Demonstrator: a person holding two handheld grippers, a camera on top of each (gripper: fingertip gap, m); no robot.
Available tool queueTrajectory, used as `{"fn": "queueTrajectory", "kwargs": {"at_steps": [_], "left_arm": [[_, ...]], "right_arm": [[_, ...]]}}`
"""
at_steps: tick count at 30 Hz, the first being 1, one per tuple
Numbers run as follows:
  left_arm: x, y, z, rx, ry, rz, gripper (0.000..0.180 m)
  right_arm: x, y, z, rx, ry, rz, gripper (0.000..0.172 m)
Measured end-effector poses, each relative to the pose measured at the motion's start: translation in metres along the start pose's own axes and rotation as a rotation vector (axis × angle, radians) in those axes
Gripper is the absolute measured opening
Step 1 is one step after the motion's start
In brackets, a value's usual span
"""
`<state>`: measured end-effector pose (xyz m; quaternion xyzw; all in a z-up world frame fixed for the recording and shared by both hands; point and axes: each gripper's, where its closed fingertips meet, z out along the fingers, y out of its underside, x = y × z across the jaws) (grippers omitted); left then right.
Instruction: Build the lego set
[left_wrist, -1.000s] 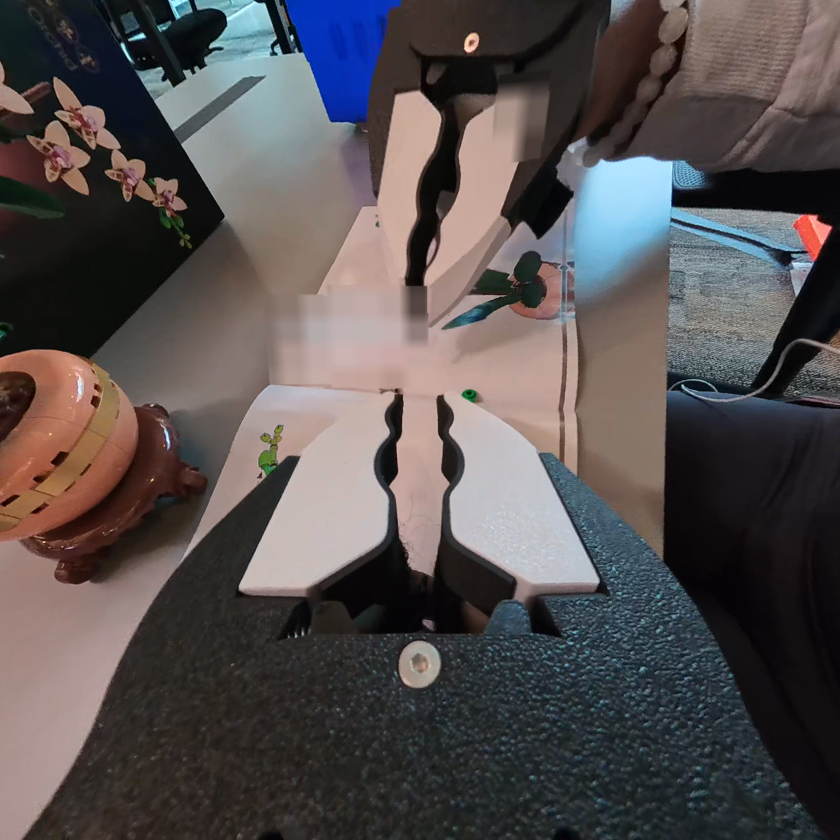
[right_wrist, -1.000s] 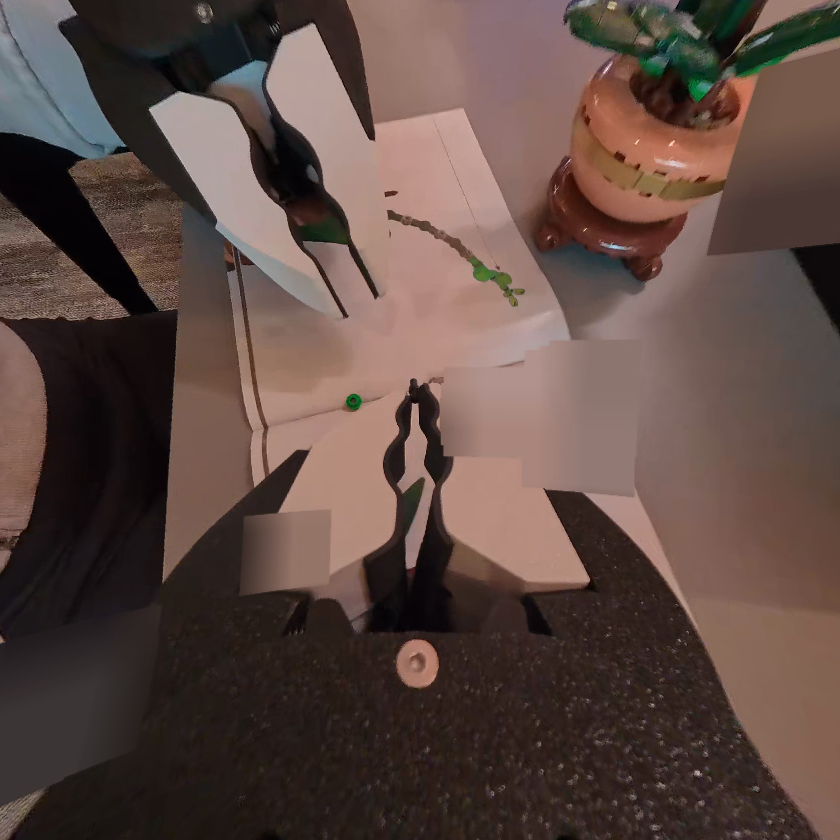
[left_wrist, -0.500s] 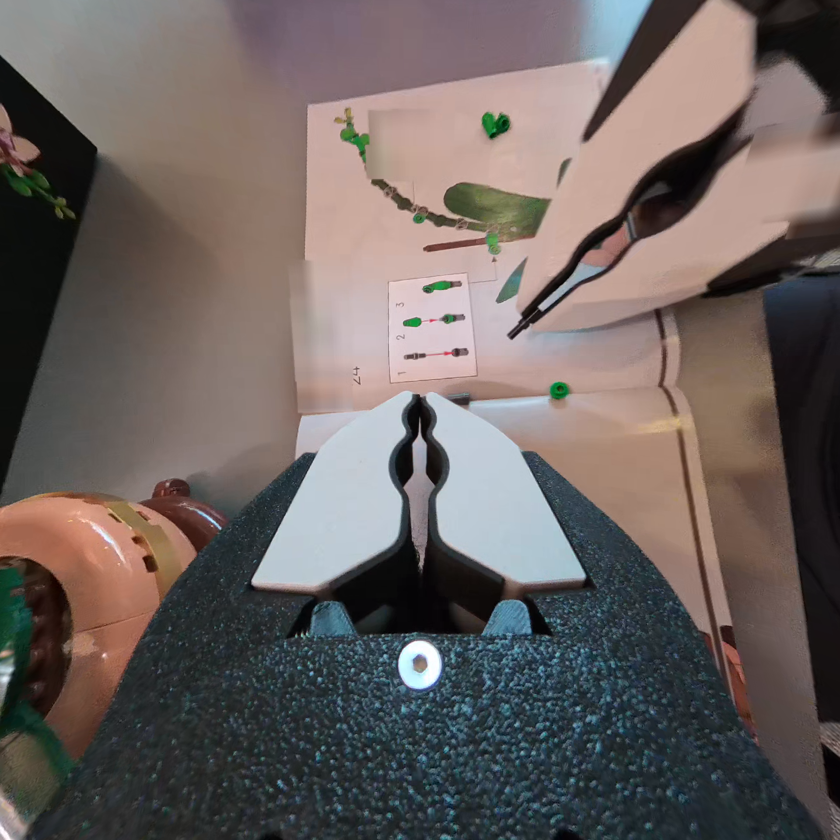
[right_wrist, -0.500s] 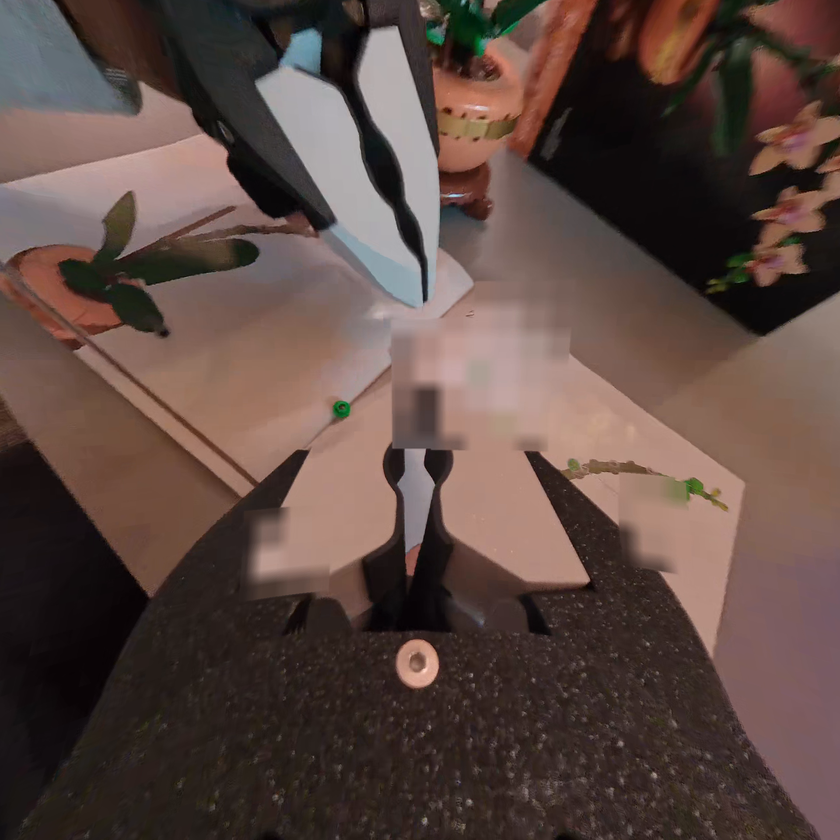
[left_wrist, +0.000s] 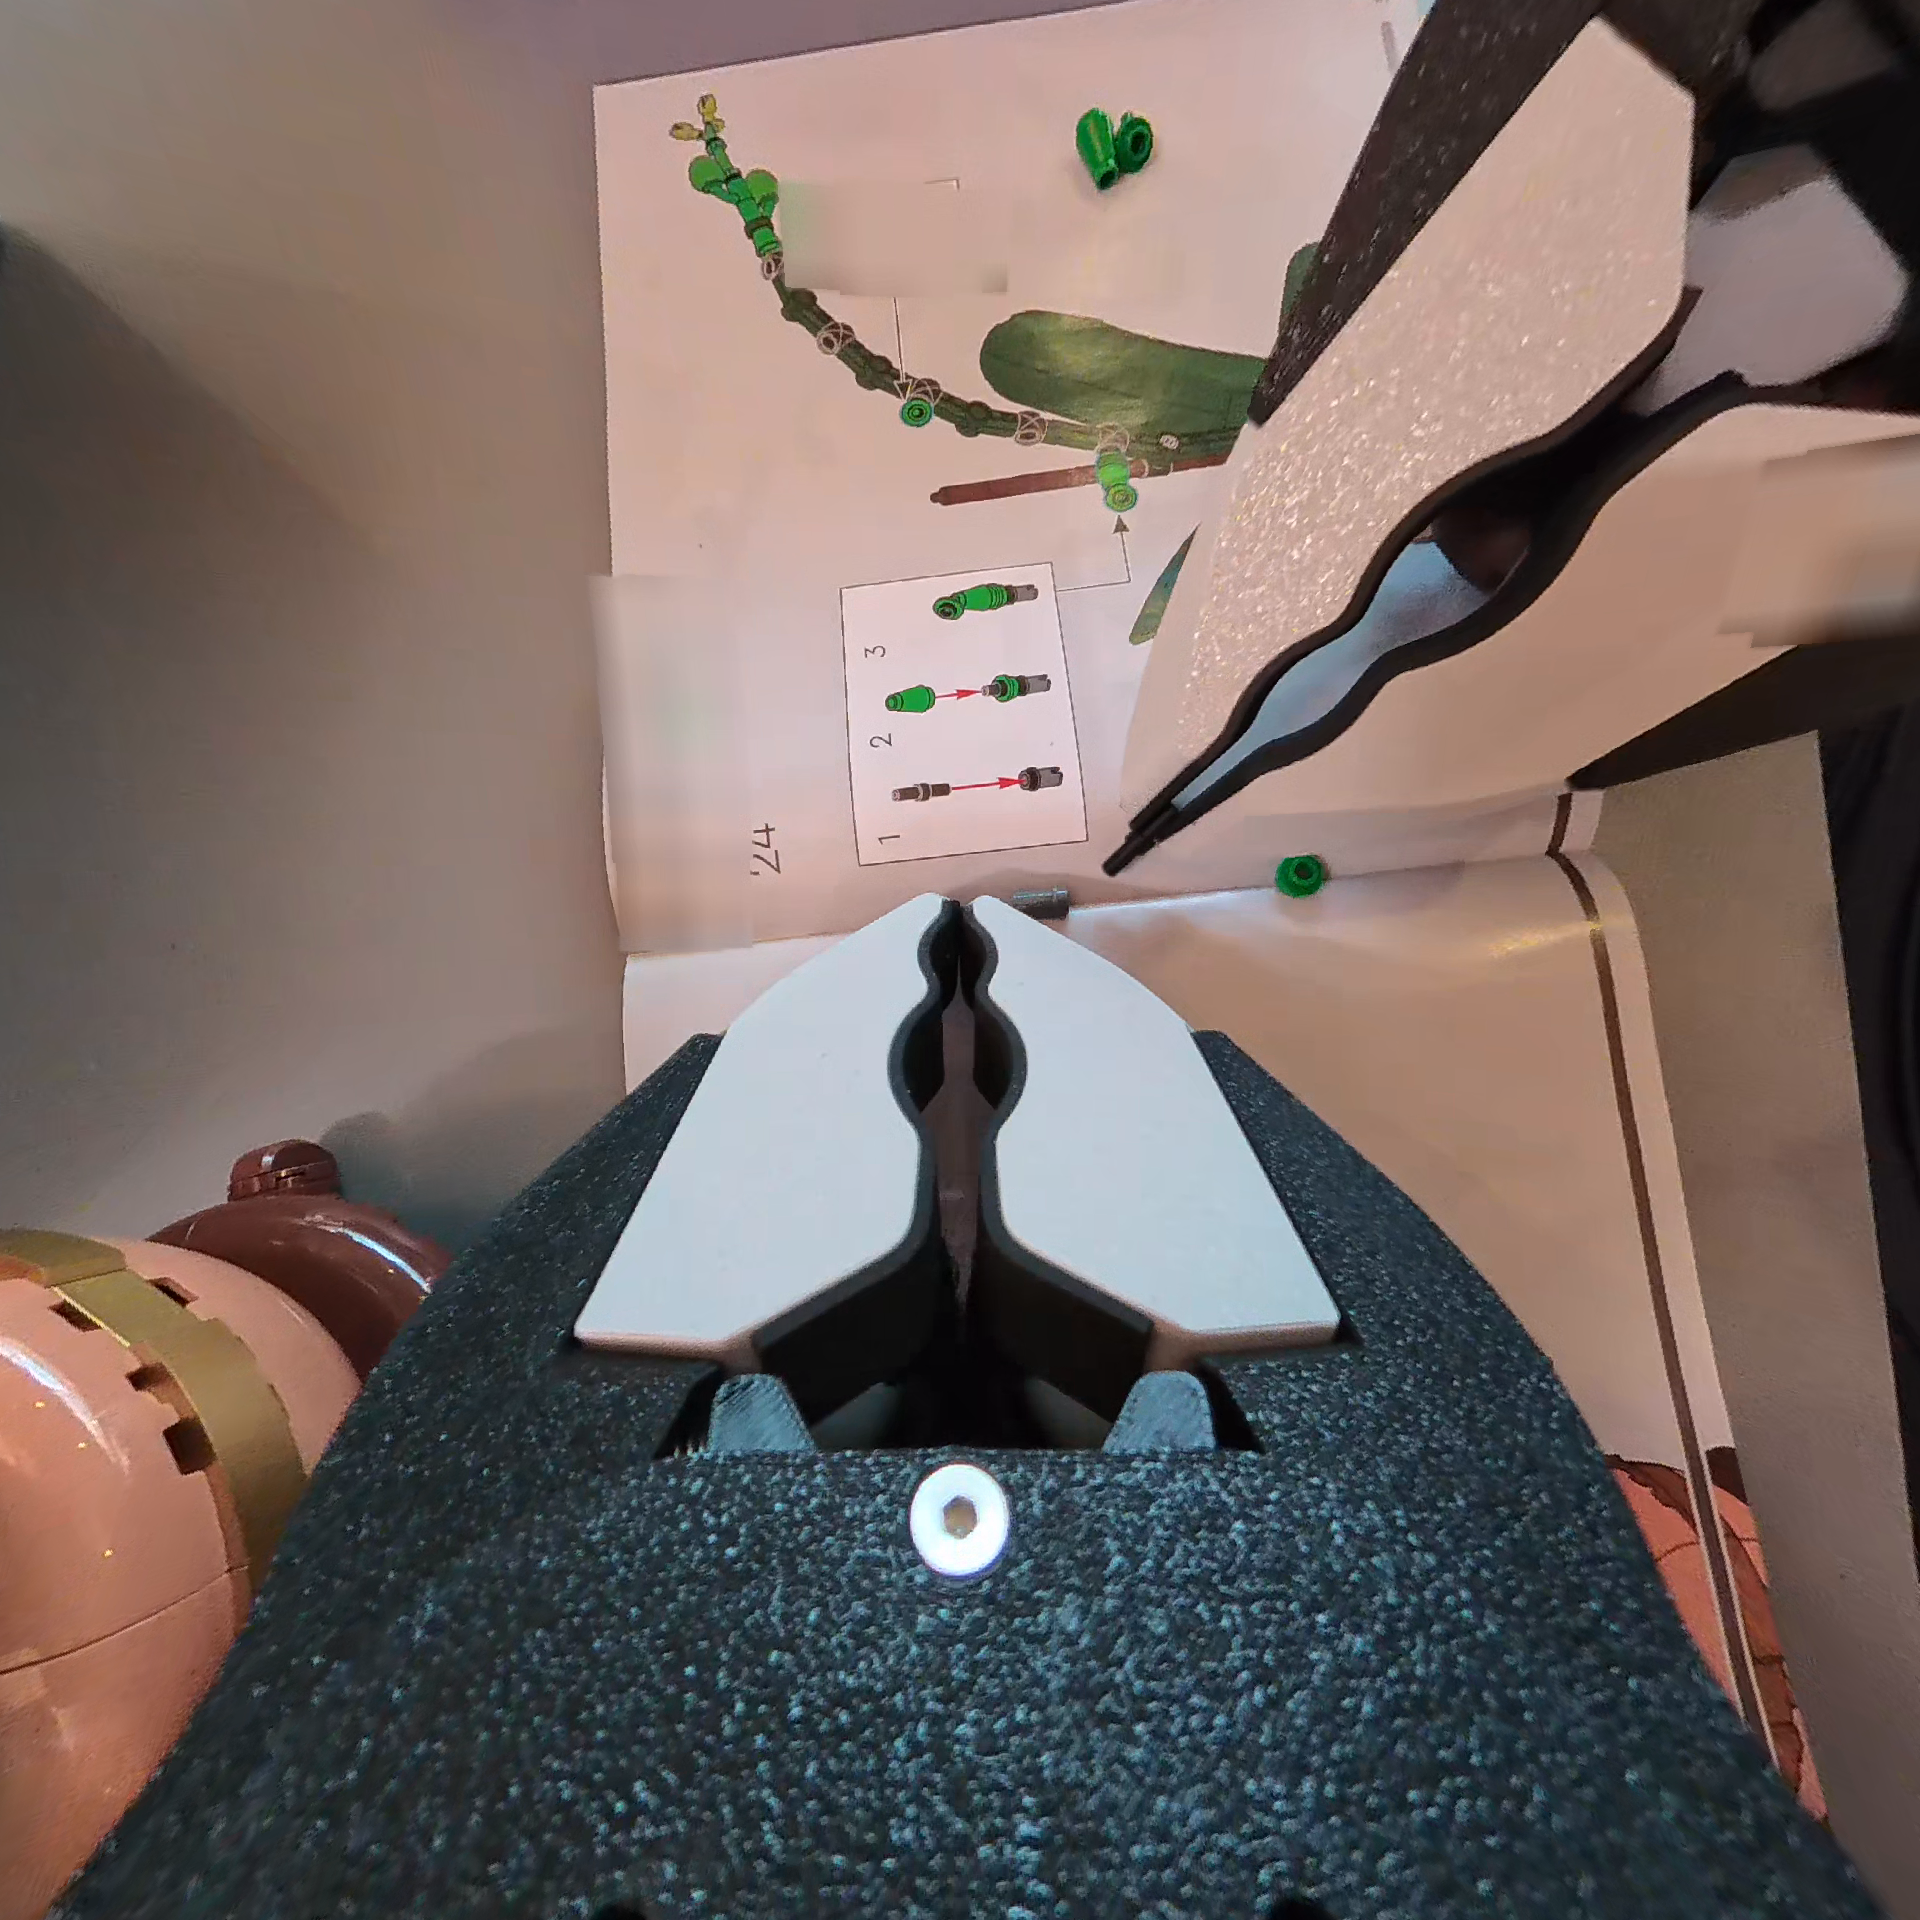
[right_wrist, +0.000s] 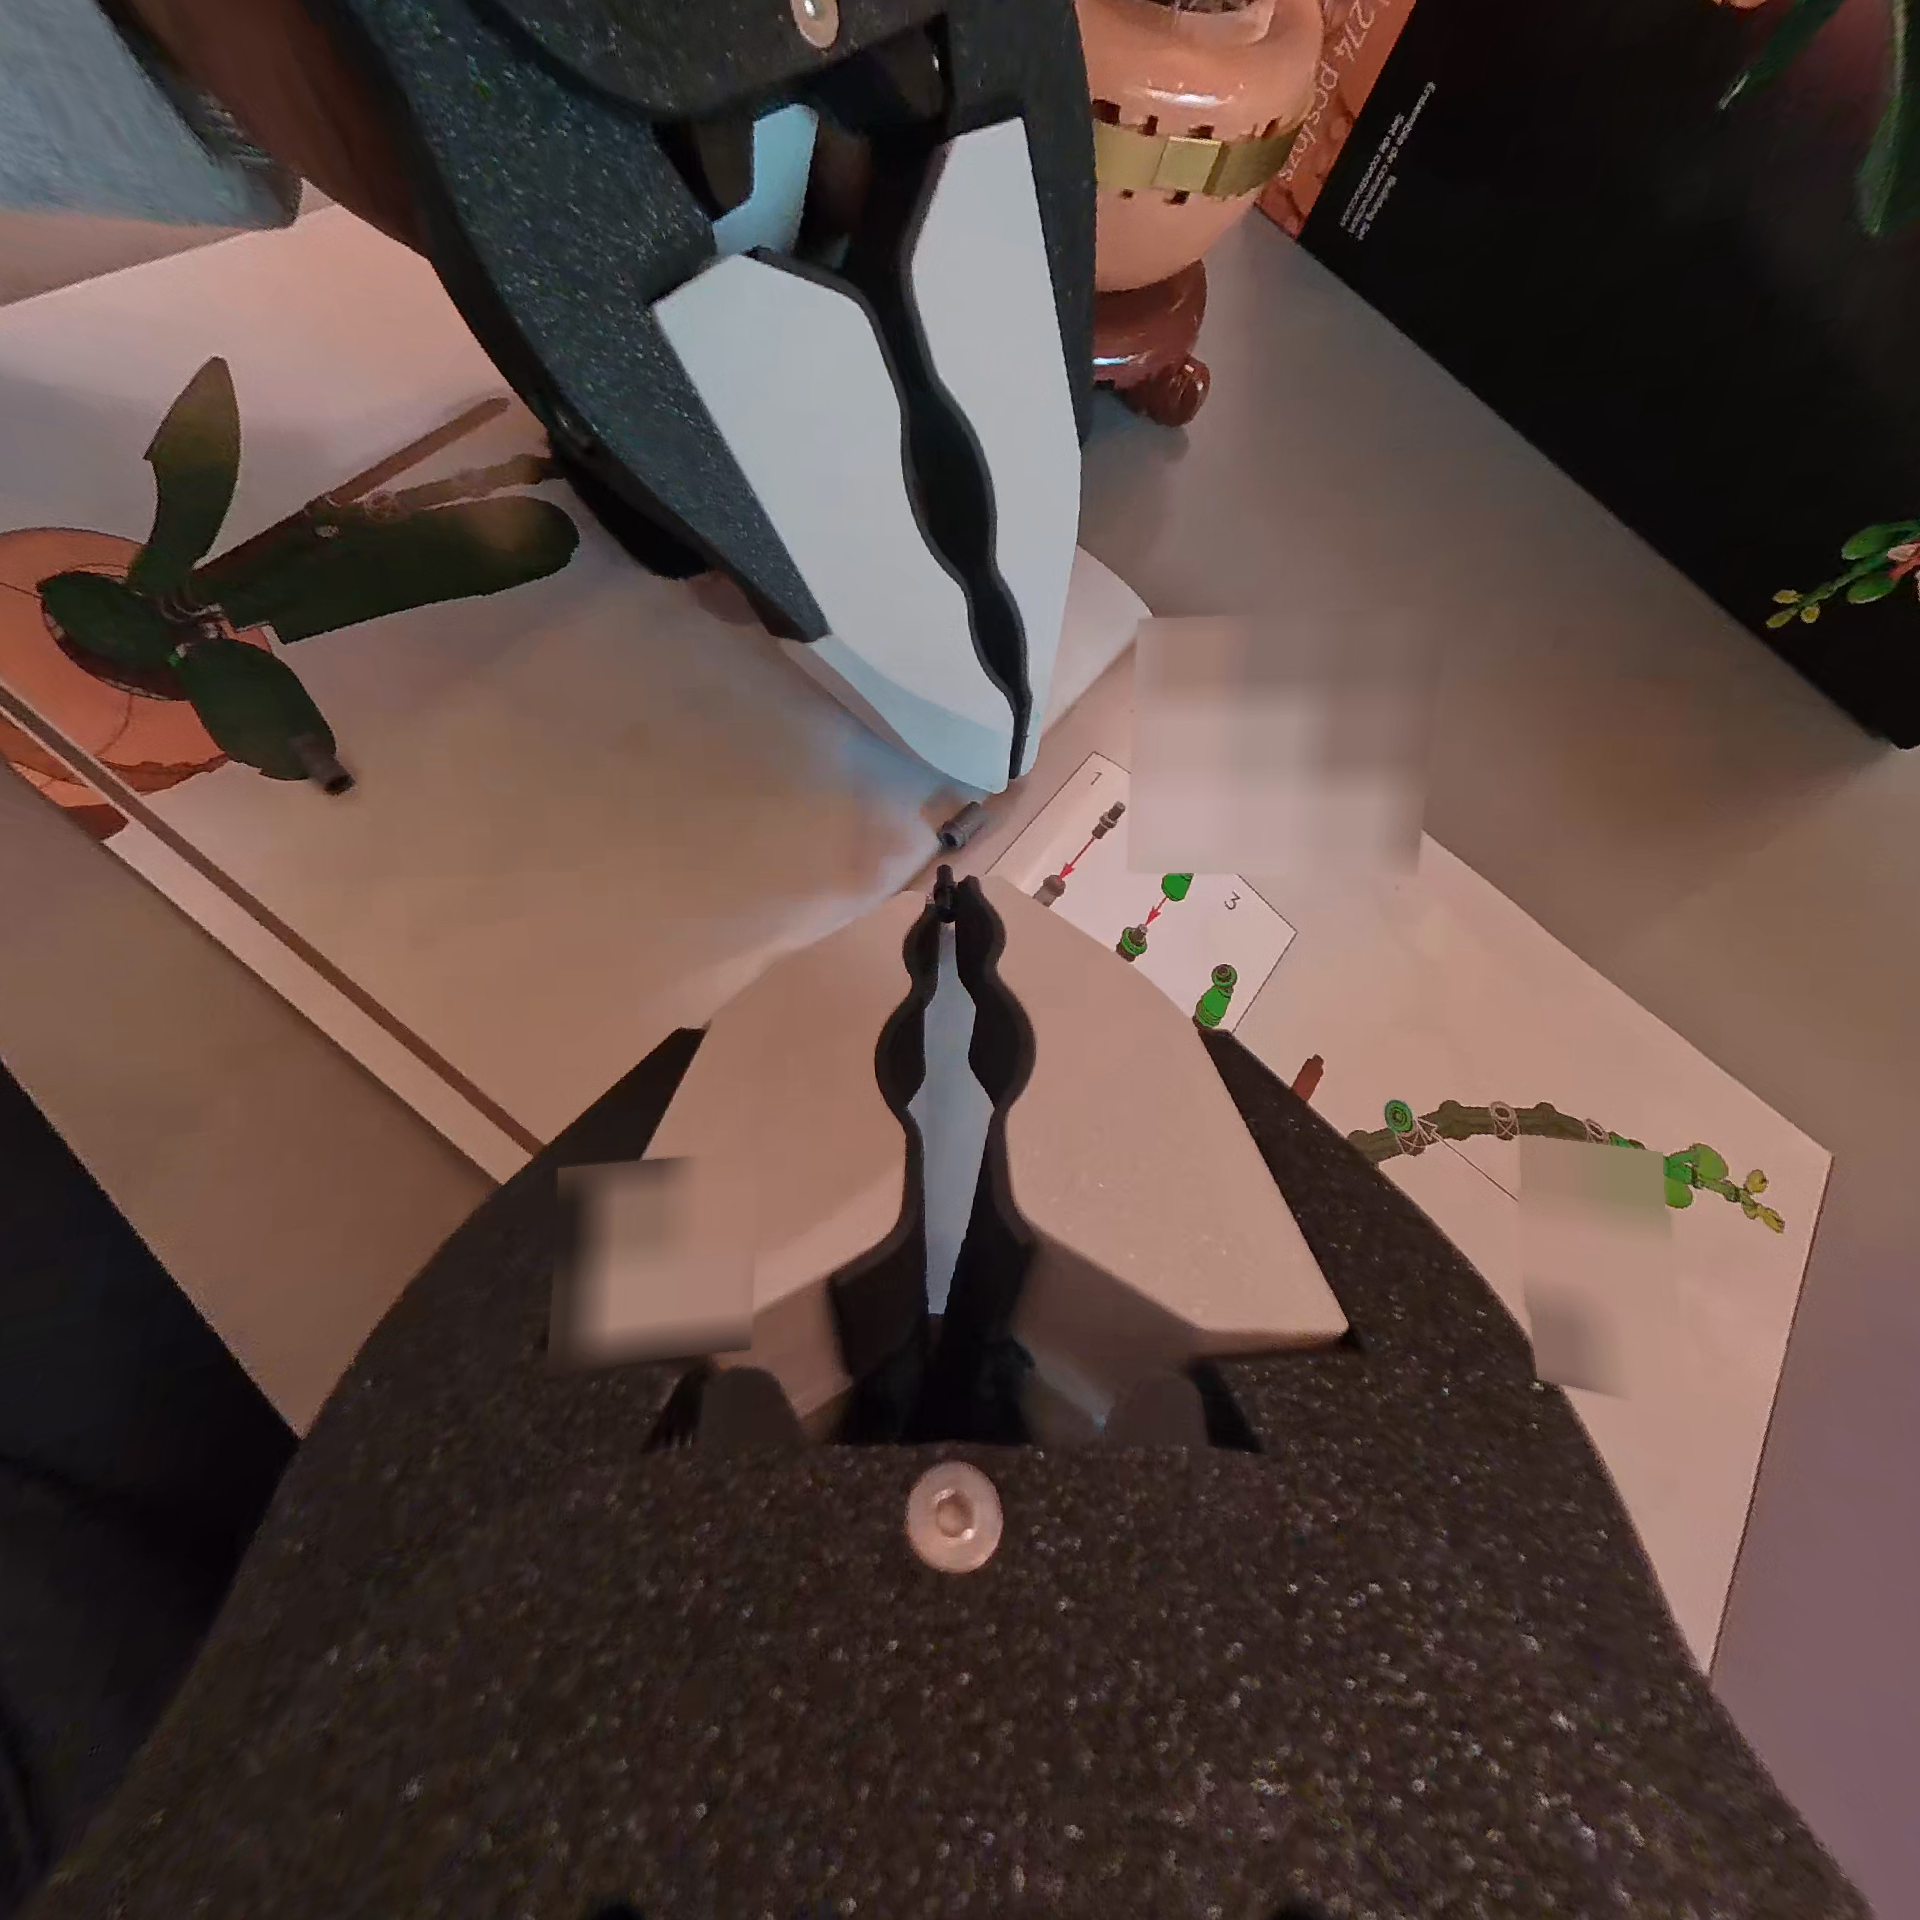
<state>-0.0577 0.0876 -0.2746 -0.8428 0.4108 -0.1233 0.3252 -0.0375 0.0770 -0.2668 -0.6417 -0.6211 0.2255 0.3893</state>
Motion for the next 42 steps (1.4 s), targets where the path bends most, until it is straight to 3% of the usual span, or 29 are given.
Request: {"fn": "queueTrajectory", "kwargs": {"at_steps": [24, 32, 36, 42], "left_arm": [[0.004, 0.0, 0.0, 0.03, 0.022, -0.021, 0.0], [0.004, 0.0, 0.0, 0.055, 0.055, -0.108, 0.0], [0.003, 0.0, 0.0, 0.079, 0.075, -0.166, 0.0], [0.003, 0.0, 0.0, 0.06, 0.025, -0.07, 0.0]], "right_arm": [[0.003, -0.004, 0.009, -0.009, 0.041, -0.036, 0.002], [0.011, -0.007, 0.009, 0.004, 0.121, -0.078, 0.002], [0.01, -0.007, 0.011, -0.002, 0.111, -0.082, 0.002], [0.005, -0.001, 0.009, -0.105, -0.021, -0.107, 0.002]]}}
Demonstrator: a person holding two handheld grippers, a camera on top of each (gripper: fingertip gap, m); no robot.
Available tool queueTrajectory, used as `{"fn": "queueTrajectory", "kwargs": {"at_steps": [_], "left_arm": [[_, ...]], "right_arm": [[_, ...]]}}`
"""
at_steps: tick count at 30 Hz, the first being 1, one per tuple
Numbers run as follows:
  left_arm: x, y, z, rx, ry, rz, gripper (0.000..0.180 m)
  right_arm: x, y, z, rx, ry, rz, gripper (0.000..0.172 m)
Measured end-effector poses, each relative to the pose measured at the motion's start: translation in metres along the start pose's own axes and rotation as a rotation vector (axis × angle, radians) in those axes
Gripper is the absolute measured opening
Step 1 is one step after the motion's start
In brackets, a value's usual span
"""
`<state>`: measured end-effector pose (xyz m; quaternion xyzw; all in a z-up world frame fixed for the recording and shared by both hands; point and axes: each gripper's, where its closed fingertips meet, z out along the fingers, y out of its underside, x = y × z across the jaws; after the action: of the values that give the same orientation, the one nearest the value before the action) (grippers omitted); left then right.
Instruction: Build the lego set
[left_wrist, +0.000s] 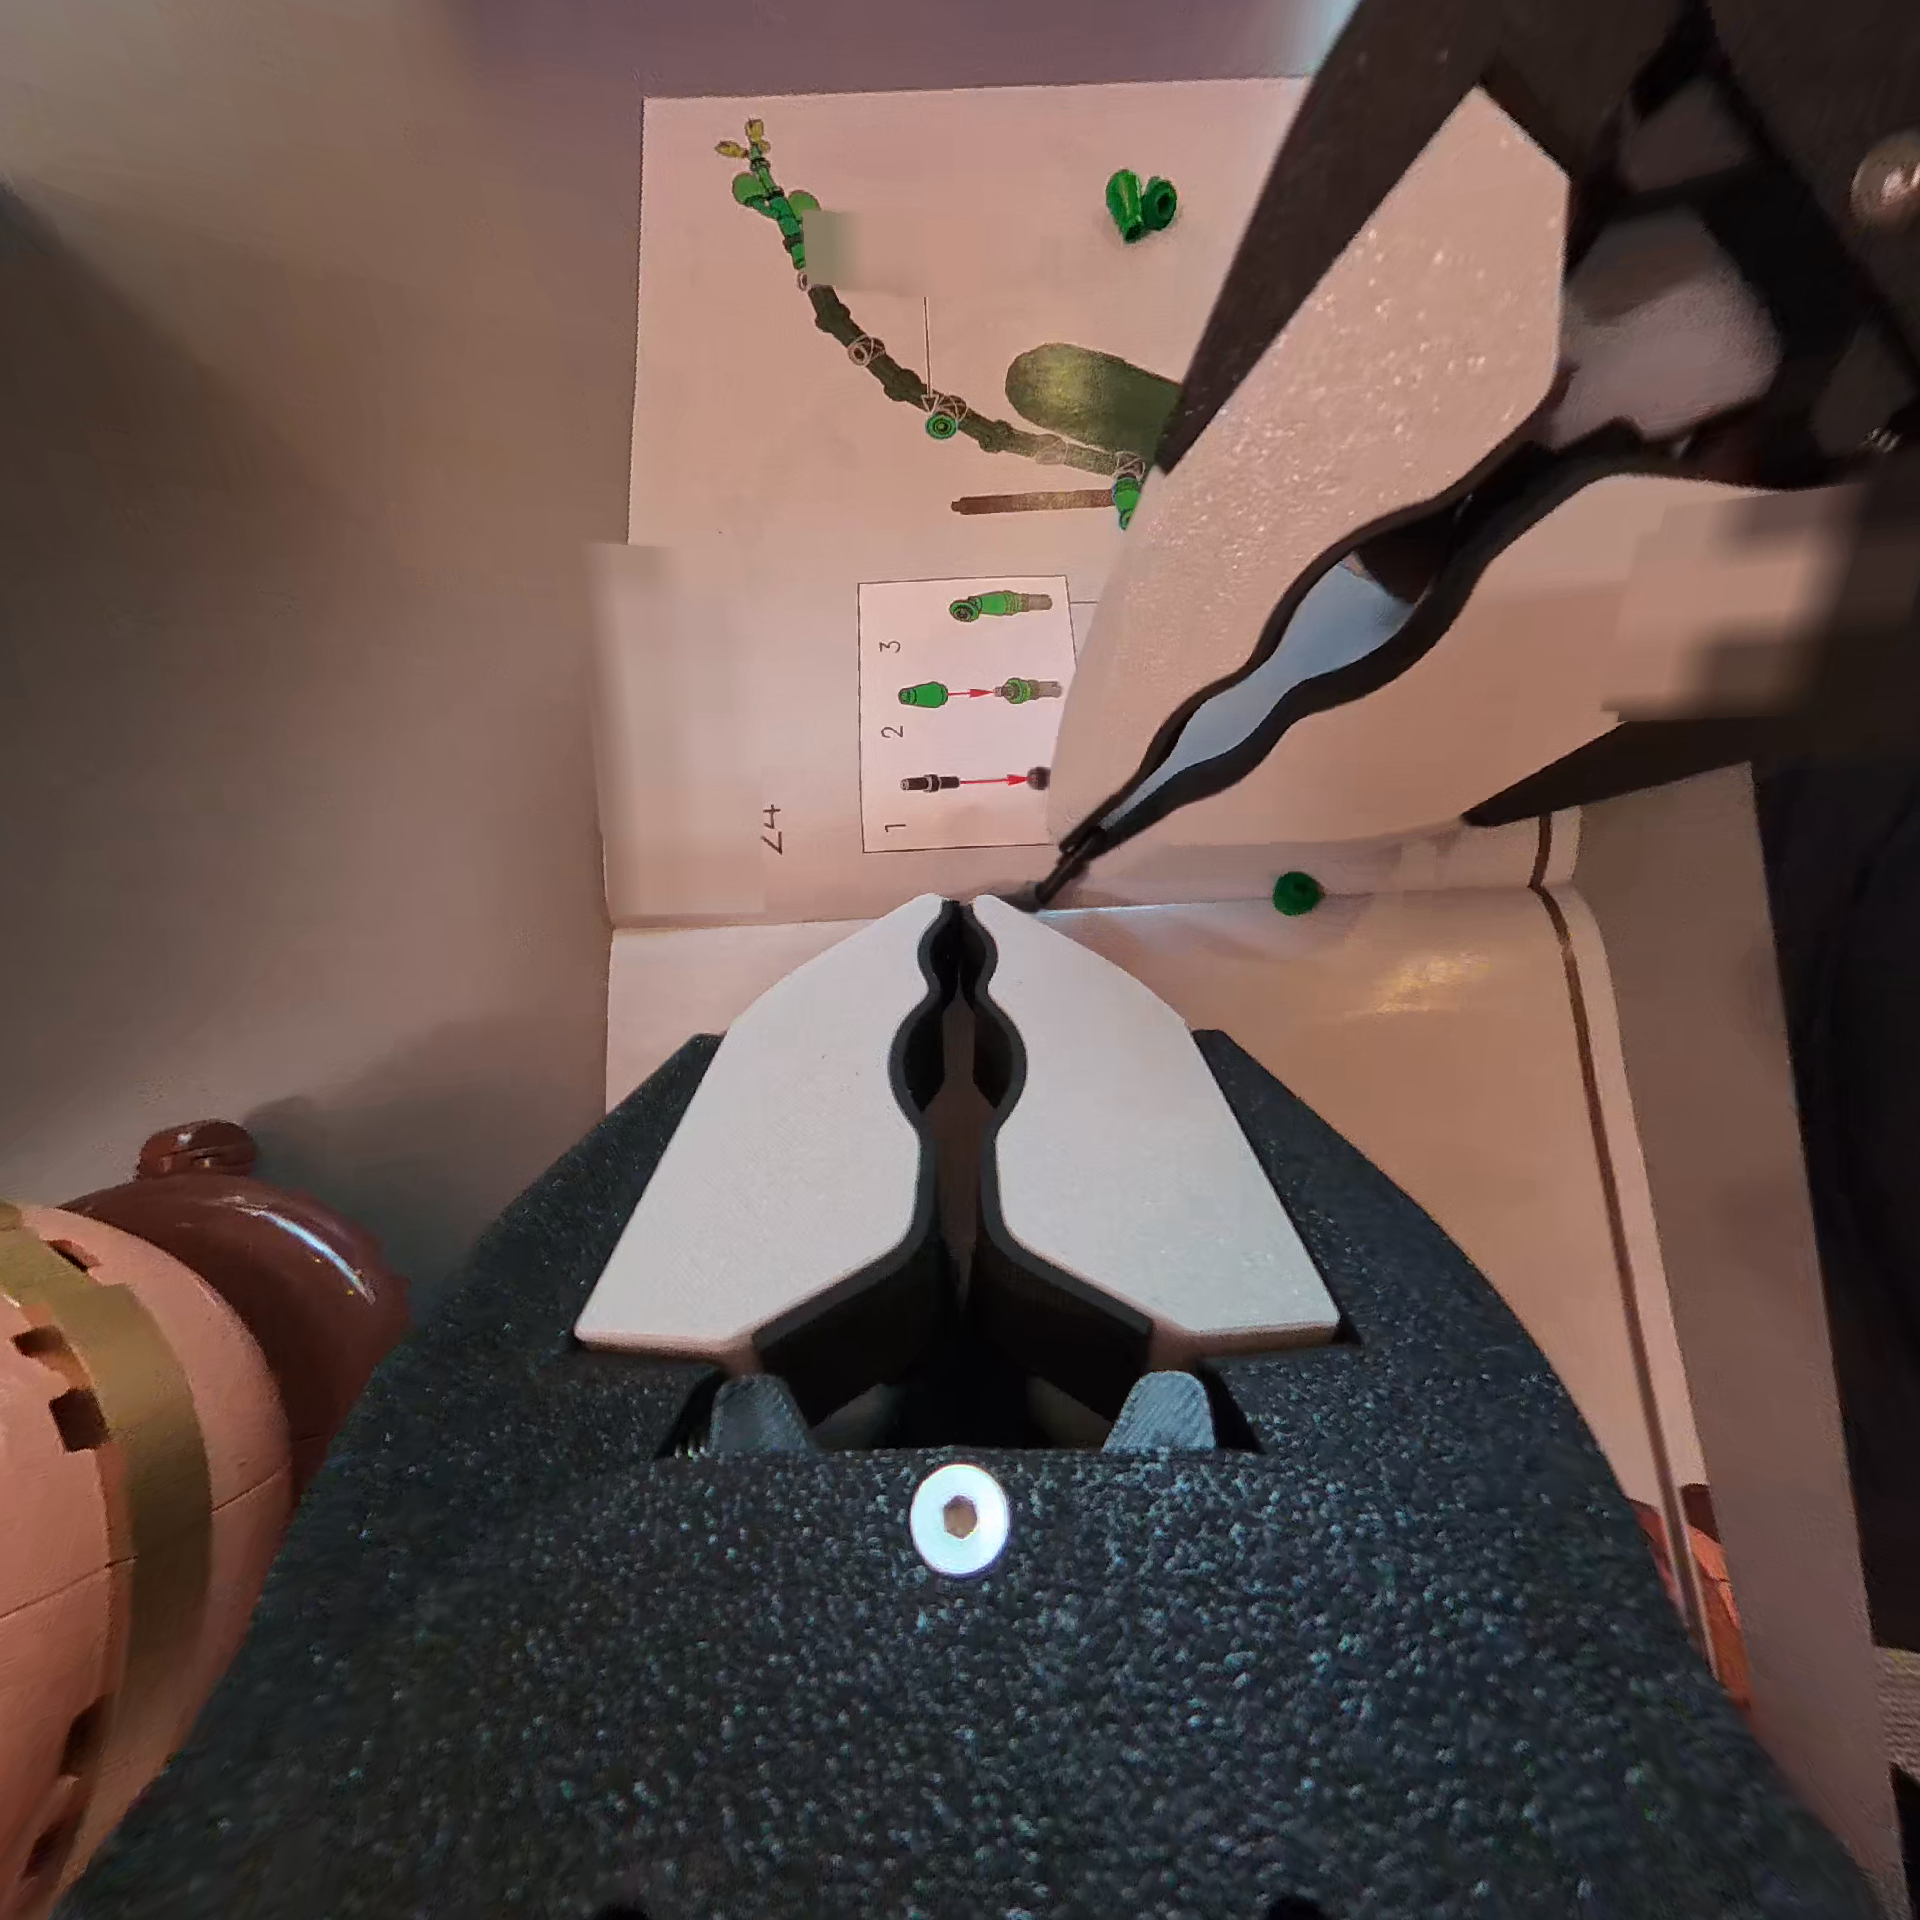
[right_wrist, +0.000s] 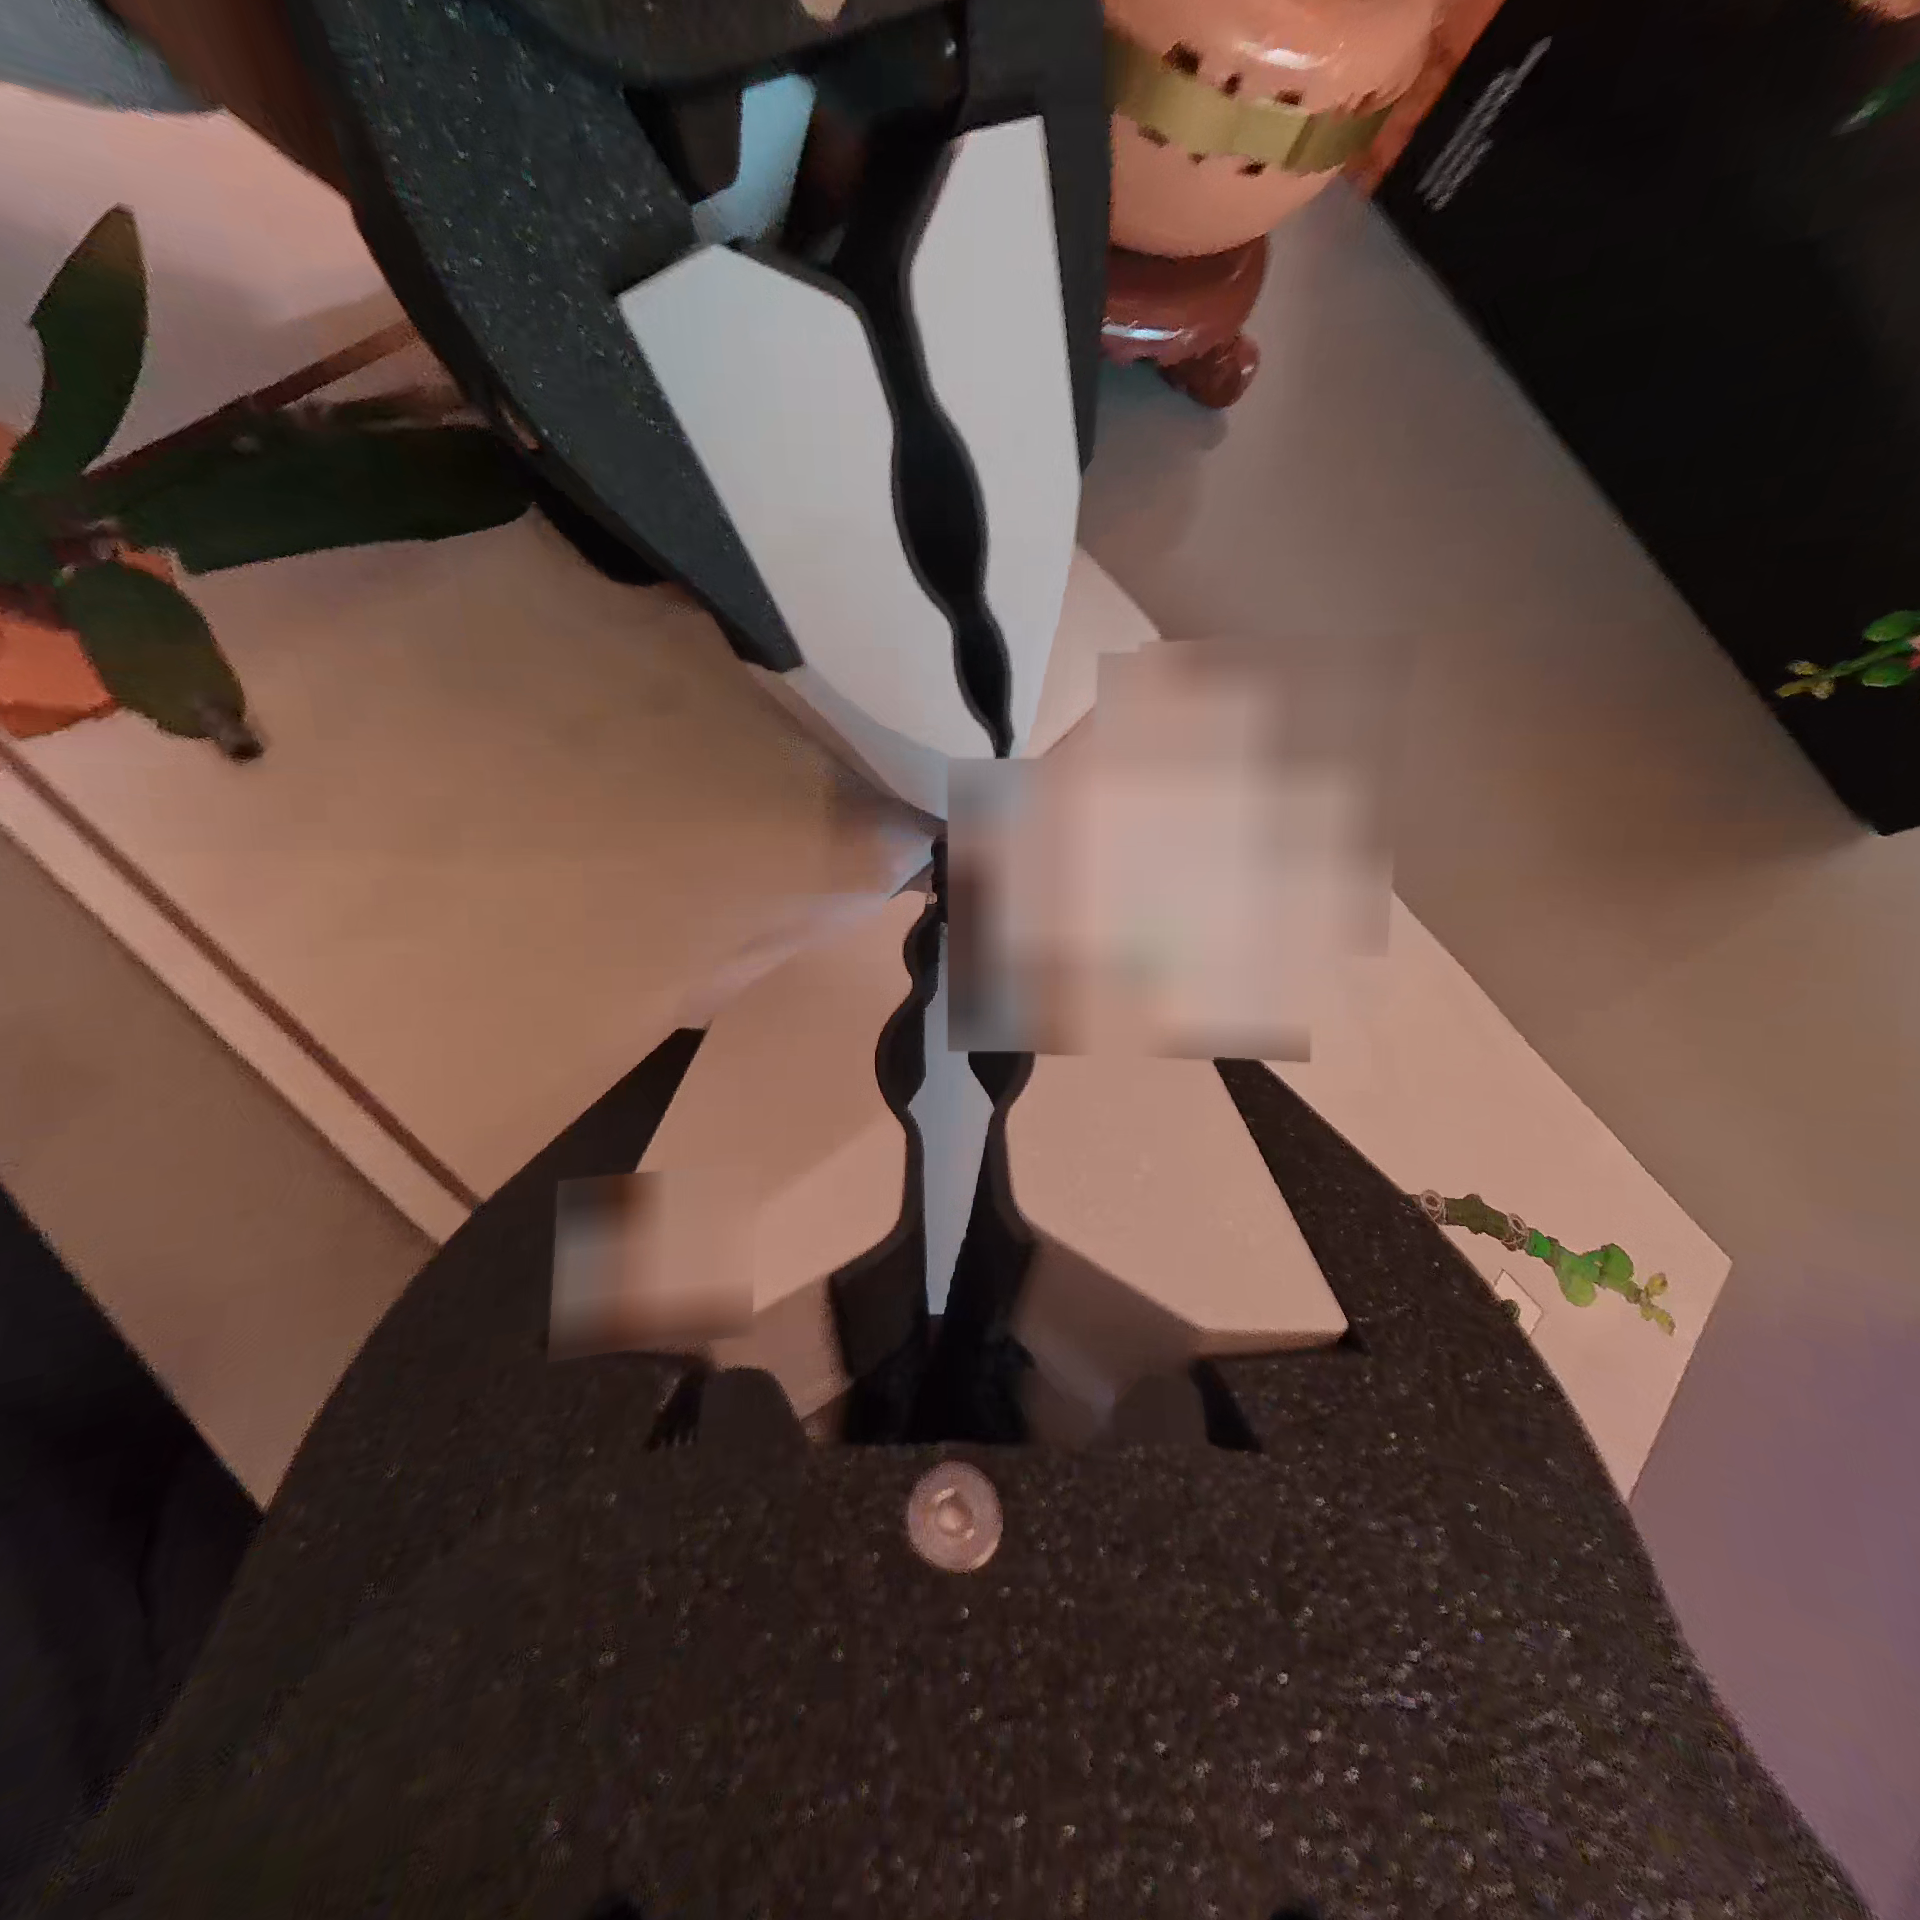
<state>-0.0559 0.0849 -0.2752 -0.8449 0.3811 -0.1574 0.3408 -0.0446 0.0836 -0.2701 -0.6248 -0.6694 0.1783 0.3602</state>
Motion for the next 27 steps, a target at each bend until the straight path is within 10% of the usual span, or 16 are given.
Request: {"fn": "queueTrajectory", "kwargs": {"at_steps": [27], "left_arm": [[0.0028, -0.0006, -0.0002, 0.028, -0.045, 0.035, 0.0]], "right_arm": [[0.0049, -0.004, -0.0002, -0.246, -0.275, -0.441, 0.002]]}}
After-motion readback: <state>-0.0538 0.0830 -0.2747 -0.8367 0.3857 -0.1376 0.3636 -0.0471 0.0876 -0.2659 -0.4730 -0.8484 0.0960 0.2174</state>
